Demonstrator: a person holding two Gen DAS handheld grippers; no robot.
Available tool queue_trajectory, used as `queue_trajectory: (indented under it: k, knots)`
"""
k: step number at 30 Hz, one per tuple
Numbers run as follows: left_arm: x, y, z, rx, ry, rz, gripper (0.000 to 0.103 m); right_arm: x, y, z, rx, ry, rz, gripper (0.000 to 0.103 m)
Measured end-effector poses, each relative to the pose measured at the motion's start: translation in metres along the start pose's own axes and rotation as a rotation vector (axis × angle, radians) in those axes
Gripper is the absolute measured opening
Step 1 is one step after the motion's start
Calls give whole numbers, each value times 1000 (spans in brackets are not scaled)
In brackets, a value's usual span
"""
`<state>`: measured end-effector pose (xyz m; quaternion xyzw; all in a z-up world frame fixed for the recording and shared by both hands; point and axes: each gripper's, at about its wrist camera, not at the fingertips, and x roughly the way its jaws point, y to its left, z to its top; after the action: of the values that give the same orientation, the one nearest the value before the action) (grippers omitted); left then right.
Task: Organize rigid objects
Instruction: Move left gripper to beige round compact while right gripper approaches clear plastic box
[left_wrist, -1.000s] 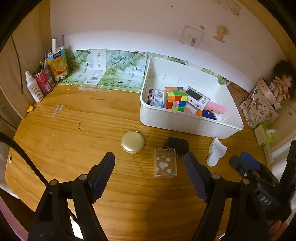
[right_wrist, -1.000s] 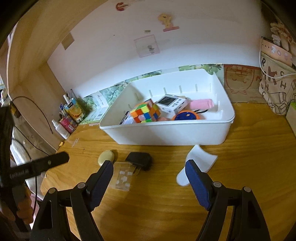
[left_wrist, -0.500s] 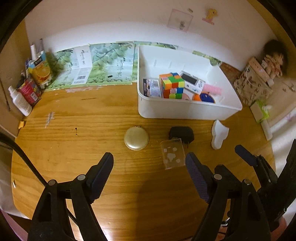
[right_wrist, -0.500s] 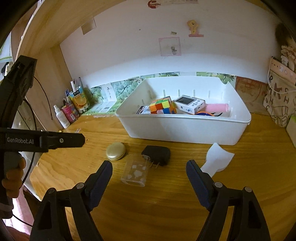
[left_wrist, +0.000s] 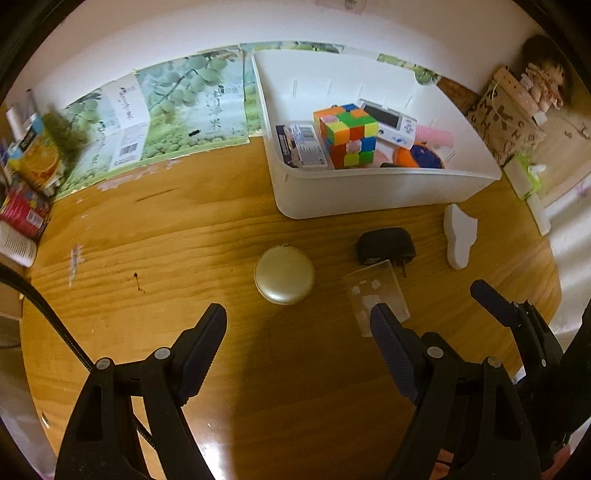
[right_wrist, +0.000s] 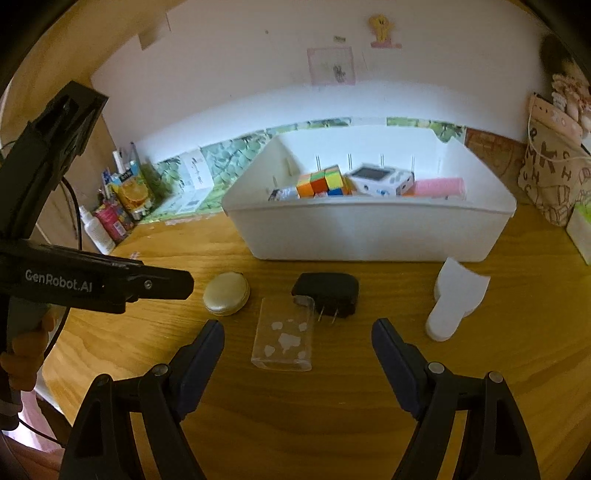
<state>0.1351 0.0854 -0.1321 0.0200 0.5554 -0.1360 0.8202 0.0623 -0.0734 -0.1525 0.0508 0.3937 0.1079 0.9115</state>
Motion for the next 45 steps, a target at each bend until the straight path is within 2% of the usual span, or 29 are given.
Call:
queue_trajectory:
  k: [8,15,20,32,45]
  knots:
    - [29,14,17,4,72,-8,83,30,13,-5,11,113,-42,82]
    - [52,24,25,-44,121,-32,83,45,16,-5,-6,180,-54,82]
    - [63,24,30,-42,137,-23,83,55,17,-4,-22,215,-50,82]
    - [86,20,34,-17,164,6,82,72,25,0,-77,257,-38,81]
    - [108,26,43,-28,186,-27,78,82,26,3,-94,276,-22,67]
